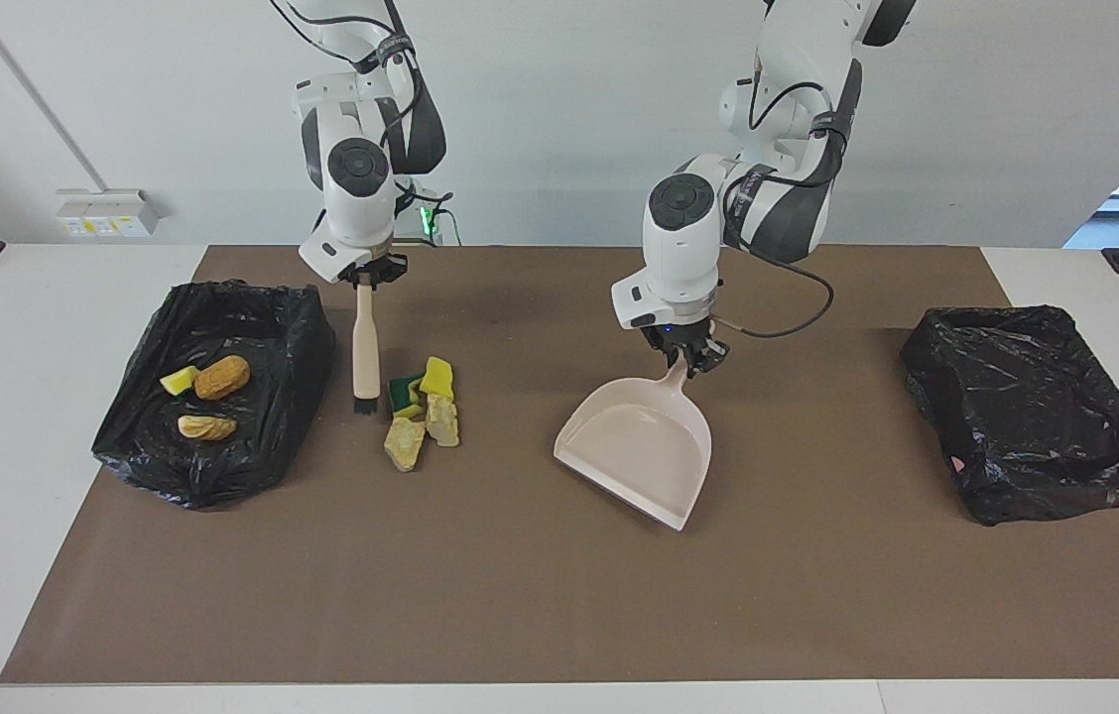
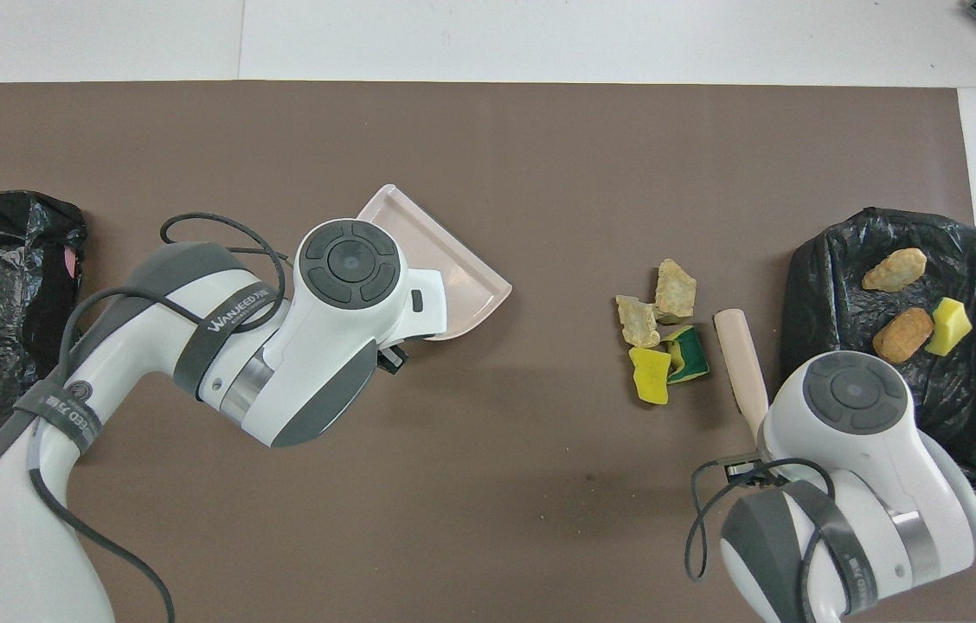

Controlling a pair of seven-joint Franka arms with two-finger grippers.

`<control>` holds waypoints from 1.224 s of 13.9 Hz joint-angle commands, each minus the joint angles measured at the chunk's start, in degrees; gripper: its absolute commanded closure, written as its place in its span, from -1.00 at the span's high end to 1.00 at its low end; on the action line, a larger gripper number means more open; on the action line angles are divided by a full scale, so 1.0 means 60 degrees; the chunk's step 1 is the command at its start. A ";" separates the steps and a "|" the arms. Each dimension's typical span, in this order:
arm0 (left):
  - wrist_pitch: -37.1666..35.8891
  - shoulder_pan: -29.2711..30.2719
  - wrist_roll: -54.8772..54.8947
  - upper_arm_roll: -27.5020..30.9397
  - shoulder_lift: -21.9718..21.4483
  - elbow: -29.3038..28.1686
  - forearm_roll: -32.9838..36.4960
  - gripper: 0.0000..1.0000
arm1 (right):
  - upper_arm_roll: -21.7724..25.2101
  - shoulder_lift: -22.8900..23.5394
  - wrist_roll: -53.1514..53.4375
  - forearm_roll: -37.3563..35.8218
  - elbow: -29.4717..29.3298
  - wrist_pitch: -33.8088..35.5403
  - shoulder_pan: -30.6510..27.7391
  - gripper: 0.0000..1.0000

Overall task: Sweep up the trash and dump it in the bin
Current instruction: 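Carry the dustpan toward the trash while the right gripper grasps the brush, then sweep the sponges into the dustpan with the brush in the right gripper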

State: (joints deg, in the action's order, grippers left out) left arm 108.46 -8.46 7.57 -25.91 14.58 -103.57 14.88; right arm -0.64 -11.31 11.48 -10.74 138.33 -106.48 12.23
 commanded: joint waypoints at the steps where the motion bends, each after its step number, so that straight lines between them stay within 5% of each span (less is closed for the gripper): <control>1: -0.0162 0.0120 0.1908 -0.0033 -0.0233 -0.0199 0.0099 -1.00 | -0.0158 0.0404 -0.0097 -0.0013 -0.0027 -0.0532 -0.0134 -1.00; 8: 0.0013 0.0399 0.5968 -0.0047 -0.0452 -0.0653 0.0011 -1.00 | -0.0172 0.1766 -0.0302 0.1480 -0.1138 -0.0593 0.0450 -1.00; 13: 0.0979 0.0267 0.6091 -0.0062 -0.0979 -0.1736 0.0011 -1.00 | -0.0172 0.3011 -0.0215 0.3178 -0.2413 -0.0534 0.1212 -1.00; 17: 0.1229 -0.0011 0.6004 -0.0091 -0.1345 -0.2351 0.0025 -1.00 | -0.0172 0.3145 -0.0272 0.3970 -0.2664 -0.0754 0.2061 -1.00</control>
State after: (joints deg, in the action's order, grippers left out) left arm 113.65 -7.05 42.85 -26.81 10.02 -112.91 14.87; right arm -1.59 6.66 11.45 10.19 123.64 -110.54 22.83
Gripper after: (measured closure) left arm 0.687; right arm 0.727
